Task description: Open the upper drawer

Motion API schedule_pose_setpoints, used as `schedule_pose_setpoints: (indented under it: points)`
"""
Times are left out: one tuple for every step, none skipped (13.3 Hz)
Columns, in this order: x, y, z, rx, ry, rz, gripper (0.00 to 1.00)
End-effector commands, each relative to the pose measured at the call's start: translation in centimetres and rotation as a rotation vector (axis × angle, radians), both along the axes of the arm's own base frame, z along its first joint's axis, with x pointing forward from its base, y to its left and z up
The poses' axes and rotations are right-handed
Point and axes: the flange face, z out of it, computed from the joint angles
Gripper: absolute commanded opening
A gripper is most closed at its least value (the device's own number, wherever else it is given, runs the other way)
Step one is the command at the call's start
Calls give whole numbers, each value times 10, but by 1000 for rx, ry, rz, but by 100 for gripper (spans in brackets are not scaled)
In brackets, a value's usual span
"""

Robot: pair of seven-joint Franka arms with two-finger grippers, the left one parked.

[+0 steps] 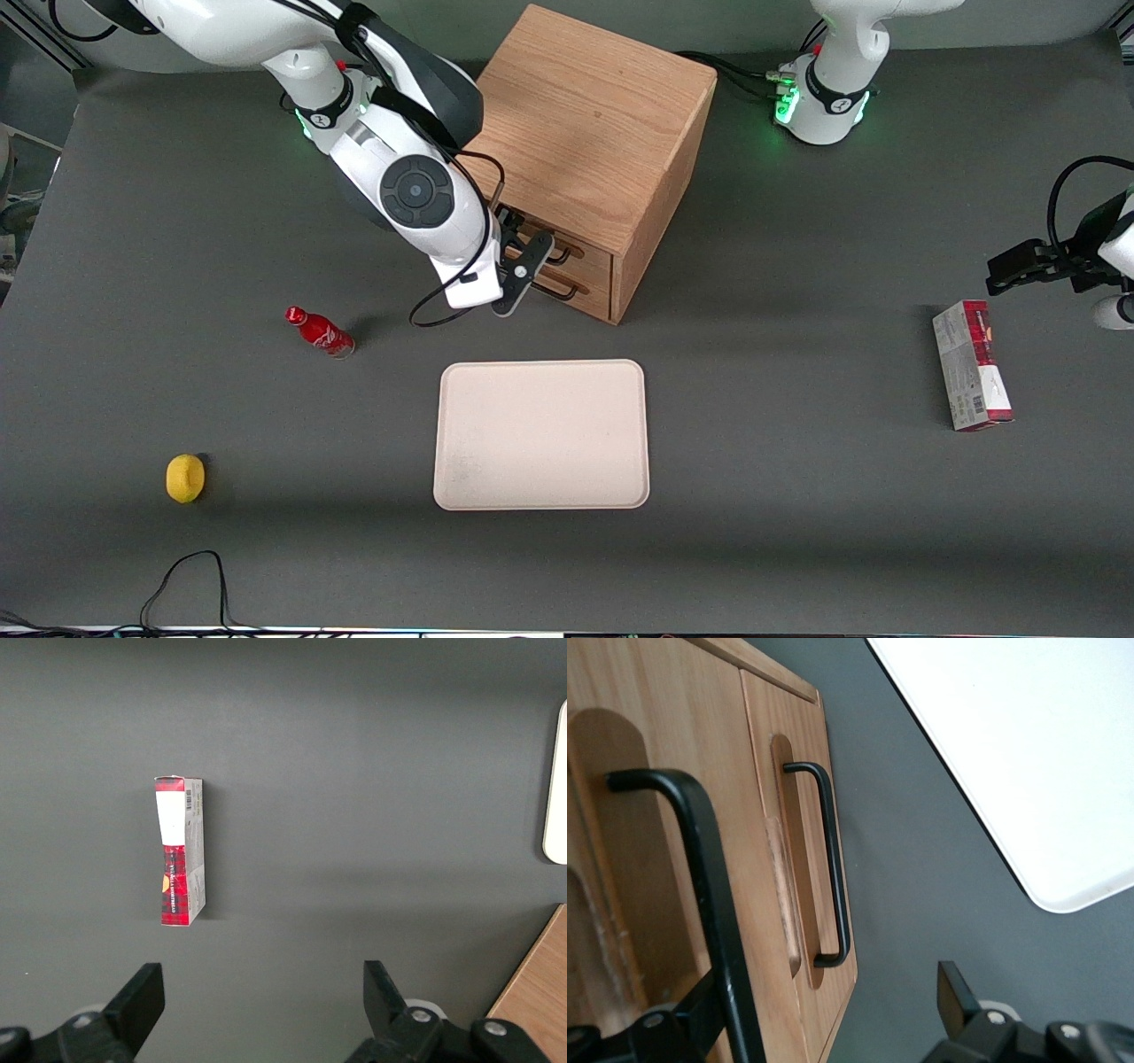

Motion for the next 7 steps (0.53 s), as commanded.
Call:
schedule_pose_setpoints:
  points:
    - [2,4,-9,-1,-35,32,100]
    - [6,2,-14,-12,-46,39,100]
    - [8,0,-17,-12,-44,35,100]
    - [13,-4,-15,-12,-50,27,100]
    - [22,-8,-12,-3,-57,17,100]
    - [30,-11,-10,8,-59,6,100]
    - [42,-17,-12,11,-67,-11,100]
